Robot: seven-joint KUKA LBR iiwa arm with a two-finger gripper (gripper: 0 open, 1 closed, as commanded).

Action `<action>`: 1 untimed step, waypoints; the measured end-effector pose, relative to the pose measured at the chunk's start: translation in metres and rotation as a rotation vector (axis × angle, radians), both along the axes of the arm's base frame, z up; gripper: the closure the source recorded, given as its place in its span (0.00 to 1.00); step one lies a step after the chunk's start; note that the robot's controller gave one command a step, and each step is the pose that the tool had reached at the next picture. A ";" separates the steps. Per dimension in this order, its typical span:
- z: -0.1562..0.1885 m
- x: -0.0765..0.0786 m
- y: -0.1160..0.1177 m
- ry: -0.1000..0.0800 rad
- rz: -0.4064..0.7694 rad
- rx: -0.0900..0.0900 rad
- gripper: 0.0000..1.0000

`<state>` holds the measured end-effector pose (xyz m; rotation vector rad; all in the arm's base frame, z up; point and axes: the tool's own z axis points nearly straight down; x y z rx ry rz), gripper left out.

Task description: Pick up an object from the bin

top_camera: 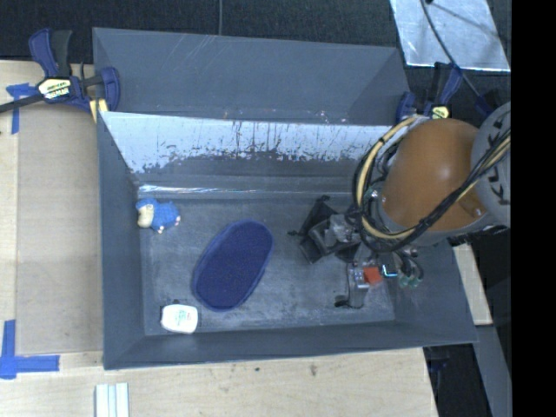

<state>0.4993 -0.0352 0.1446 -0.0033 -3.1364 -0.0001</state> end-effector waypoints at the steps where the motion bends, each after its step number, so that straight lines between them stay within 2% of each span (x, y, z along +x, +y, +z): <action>1: -0.070 0.082 -0.089 -0.020 0.128 0.001 0.00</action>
Offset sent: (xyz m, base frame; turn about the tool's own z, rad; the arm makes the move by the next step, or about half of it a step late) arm 0.0754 -0.0876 -0.0746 -0.1310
